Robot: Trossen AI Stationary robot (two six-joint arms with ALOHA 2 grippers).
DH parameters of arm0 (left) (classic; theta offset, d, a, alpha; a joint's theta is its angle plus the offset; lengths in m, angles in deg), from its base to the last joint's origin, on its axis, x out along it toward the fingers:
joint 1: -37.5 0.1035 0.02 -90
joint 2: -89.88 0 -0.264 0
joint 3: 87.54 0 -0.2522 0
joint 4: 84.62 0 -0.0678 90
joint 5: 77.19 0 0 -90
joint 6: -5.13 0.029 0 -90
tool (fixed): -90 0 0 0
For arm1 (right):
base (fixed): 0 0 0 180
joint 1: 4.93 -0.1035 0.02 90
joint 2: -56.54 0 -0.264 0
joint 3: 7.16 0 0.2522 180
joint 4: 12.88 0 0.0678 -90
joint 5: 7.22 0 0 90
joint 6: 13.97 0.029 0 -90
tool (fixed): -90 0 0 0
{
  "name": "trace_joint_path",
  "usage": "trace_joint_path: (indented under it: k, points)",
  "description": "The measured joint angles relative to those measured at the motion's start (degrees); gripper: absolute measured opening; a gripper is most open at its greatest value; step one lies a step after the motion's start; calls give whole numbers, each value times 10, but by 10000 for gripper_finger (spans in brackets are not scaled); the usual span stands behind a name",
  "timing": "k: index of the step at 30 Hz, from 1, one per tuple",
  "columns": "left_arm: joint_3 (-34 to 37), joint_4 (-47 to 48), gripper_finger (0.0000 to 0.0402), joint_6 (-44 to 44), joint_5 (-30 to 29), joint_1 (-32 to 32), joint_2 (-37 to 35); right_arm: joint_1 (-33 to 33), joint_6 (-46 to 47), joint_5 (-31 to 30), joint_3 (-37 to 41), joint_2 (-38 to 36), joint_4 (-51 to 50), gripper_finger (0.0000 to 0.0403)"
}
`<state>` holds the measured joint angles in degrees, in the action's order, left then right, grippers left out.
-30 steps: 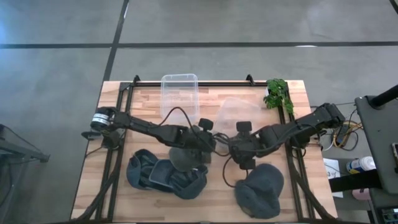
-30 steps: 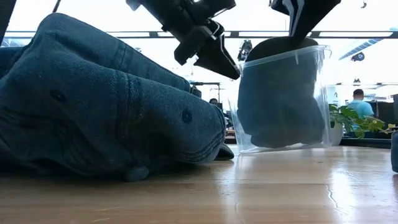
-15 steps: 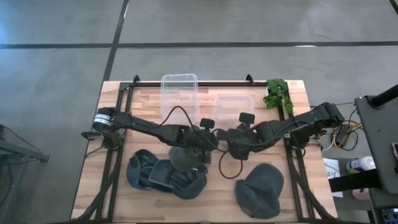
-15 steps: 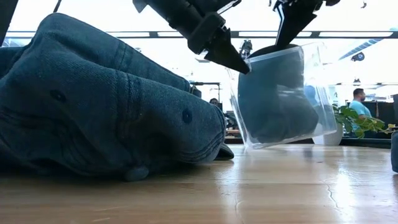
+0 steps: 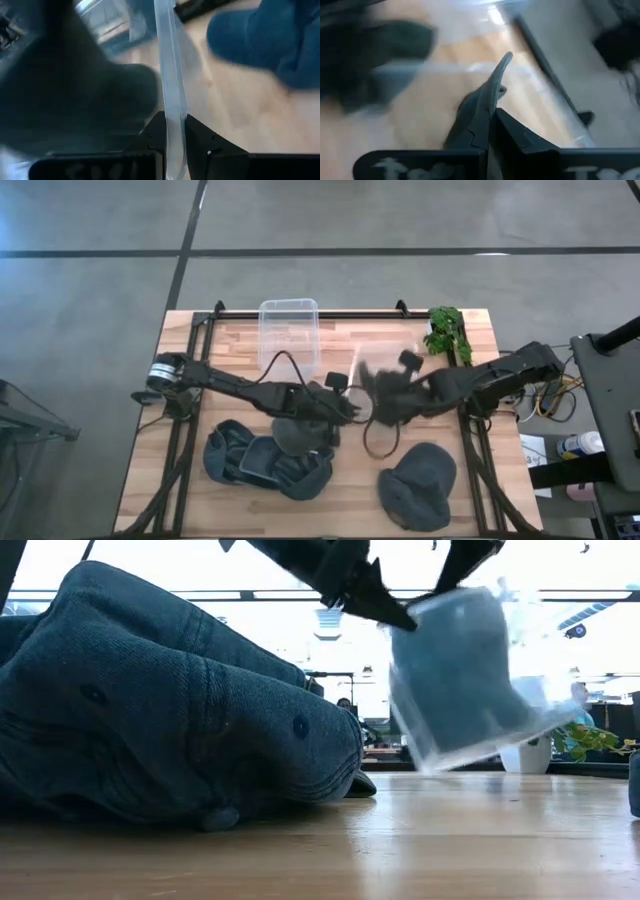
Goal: Pick & Place hat
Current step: Adjust the gray cap in the right bin
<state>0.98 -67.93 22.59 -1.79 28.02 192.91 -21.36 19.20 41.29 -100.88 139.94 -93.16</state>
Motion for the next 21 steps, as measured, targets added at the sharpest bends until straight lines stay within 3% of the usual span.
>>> trace_joint_path:
  k: [5, 10, 15, 21]
  points:
    - [1, -19, 38, 5, -5, -3, -1, 18, 56, -10, 2, -35, -11, 13]
    - [-1, -27, 39, 11, -9, -3, -1, 24, 31, 74, 10, -51, -17, 13]
    - [-3, -27, 39, 23, -9, -3, 0, 24, -2, 202, 33, -27, -14, 12]
    - [-3, -56, 39, 19, -17, -5, 9, 24, -1, 237, 53, -11, 62, 13]
